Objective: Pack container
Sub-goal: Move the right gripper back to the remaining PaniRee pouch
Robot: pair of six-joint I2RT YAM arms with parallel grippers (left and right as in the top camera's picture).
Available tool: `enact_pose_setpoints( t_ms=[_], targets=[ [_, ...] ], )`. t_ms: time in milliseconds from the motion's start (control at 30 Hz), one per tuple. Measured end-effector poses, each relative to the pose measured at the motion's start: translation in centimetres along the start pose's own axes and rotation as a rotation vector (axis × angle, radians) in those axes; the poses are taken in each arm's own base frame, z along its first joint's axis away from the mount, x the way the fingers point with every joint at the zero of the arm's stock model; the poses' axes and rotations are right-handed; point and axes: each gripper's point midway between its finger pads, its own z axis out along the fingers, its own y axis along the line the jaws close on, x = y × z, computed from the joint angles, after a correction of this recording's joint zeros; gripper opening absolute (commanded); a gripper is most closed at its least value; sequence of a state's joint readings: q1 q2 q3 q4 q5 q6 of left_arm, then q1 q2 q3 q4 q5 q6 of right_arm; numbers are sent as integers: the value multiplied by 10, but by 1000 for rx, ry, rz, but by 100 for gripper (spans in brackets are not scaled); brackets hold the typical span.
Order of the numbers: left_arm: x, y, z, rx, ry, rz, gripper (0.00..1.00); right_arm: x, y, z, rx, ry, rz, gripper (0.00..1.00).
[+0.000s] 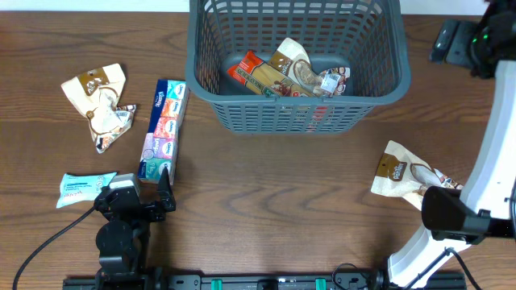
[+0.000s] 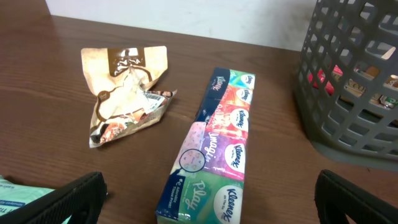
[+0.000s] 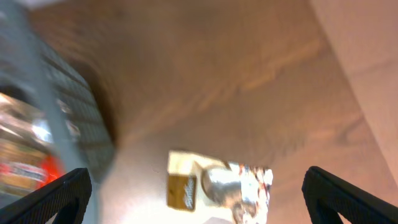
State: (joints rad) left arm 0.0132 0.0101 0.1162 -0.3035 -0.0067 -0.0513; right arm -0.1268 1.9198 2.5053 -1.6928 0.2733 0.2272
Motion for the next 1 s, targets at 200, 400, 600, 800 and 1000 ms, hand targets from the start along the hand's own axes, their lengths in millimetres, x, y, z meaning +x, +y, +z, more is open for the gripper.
enact_pose_setpoints(
  t_ms=[200, 400, 600, 800, 1000],
  targets=[
    [0, 0, 0, 0, 0, 0, 99, 38, 12, 45, -32, 203, -214, 99],
    [0, 0, 0, 0, 0, 0, 99, 52, 10, 58, -18, 272, -144, 99],
    [0, 0, 0, 0, 0, 0, 98, 51, -5, 60, 86, 264, 286, 99],
    [0, 0, 0, 0, 0, 0, 99, 51, 10, 61, 64, 279, 711, 99],
    [0, 0, 0, 0, 0, 0, 99, 40, 15, 63, 40, 244, 833, 99]
  ],
)
